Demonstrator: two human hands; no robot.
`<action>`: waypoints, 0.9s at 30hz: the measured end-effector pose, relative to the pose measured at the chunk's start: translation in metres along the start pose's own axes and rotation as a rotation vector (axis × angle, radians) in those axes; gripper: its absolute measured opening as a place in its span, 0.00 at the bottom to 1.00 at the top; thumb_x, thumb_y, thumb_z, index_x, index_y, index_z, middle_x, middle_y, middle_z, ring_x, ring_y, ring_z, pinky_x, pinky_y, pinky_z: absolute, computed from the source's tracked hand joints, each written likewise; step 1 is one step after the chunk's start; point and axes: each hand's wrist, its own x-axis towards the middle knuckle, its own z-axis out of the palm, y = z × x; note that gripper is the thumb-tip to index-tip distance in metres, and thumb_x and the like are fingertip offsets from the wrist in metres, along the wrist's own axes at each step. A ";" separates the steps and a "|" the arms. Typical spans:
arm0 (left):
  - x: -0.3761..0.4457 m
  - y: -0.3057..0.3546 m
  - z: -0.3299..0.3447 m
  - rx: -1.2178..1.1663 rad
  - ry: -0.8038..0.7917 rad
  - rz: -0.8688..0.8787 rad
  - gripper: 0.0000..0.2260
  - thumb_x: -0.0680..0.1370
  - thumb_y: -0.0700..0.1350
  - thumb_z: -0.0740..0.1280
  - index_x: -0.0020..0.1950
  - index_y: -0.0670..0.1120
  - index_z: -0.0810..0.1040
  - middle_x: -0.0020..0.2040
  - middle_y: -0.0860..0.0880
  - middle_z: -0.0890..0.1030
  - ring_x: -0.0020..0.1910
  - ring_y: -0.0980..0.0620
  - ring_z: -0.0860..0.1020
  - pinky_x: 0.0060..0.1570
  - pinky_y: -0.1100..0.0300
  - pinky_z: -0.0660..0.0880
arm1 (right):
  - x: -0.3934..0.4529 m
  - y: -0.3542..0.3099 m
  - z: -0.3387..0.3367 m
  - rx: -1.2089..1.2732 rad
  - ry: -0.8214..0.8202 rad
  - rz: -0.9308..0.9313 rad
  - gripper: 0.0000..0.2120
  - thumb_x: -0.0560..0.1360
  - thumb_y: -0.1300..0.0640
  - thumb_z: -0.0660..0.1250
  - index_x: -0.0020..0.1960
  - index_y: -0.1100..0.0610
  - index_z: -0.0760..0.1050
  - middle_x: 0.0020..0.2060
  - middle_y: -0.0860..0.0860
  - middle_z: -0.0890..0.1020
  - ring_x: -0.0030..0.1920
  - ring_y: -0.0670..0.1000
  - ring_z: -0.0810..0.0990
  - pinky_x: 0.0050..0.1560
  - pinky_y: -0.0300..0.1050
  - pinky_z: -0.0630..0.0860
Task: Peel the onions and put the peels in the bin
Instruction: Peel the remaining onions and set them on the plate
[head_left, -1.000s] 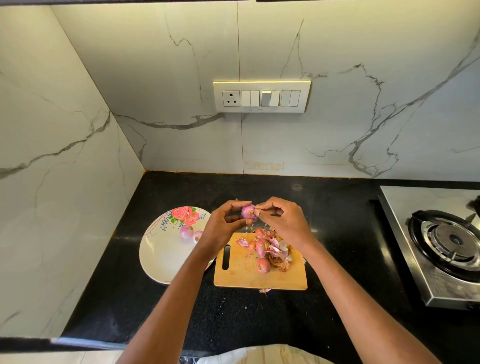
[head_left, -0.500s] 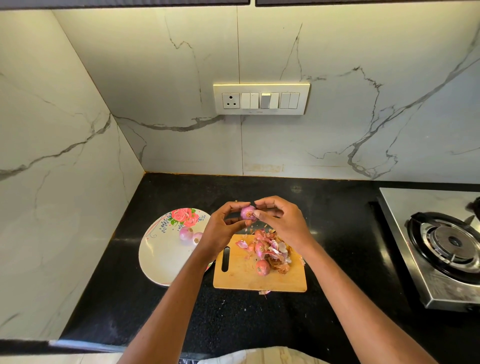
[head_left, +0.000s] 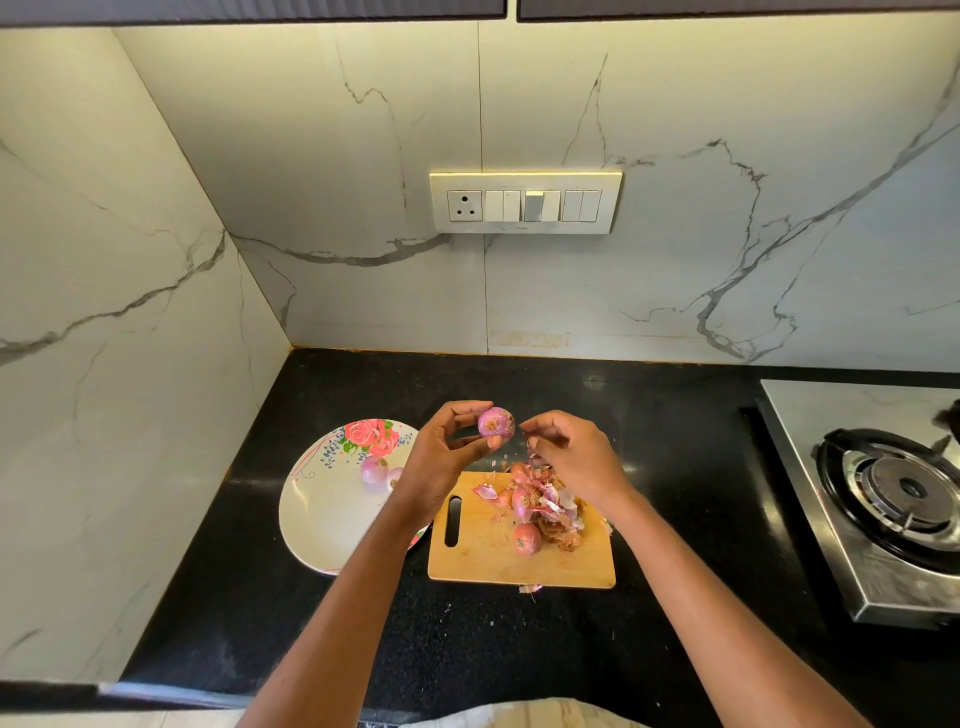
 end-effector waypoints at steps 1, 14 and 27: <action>0.001 0.000 0.000 -0.007 0.011 -0.003 0.18 0.77 0.40 0.74 0.65 0.49 0.77 0.61 0.51 0.82 0.58 0.61 0.80 0.50 0.70 0.77 | 0.000 -0.004 0.000 -0.042 -0.002 -0.021 0.12 0.80 0.62 0.68 0.55 0.46 0.80 0.49 0.39 0.83 0.50 0.40 0.82 0.49 0.31 0.78; 0.006 -0.004 0.003 0.007 0.023 0.007 0.17 0.76 0.40 0.74 0.64 0.48 0.78 0.59 0.51 0.83 0.58 0.57 0.81 0.57 0.61 0.80 | -0.001 -0.018 0.006 0.107 0.105 -0.151 0.06 0.76 0.54 0.75 0.53 0.52 0.84 0.45 0.41 0.85 0.49 0.41 0.84 0.50 0.36 0.81; 0.005 -0.008 0.005 -0.013 0.030 -0.029 0.17 0.77 0.41 0.74 0.64 0.49 0.77 0.59 0.51 0.83 0.58 0.56 0.81 0.54 0.64 0.79 | -0.003 -0.015 0.007 0.163 0.108 -0.098 0.07 0.78 0.61 0.72 0.54 0.52 0.82 0.47 0.44 0.85 0.49 0.44 0.85 0.49 0.39 0.83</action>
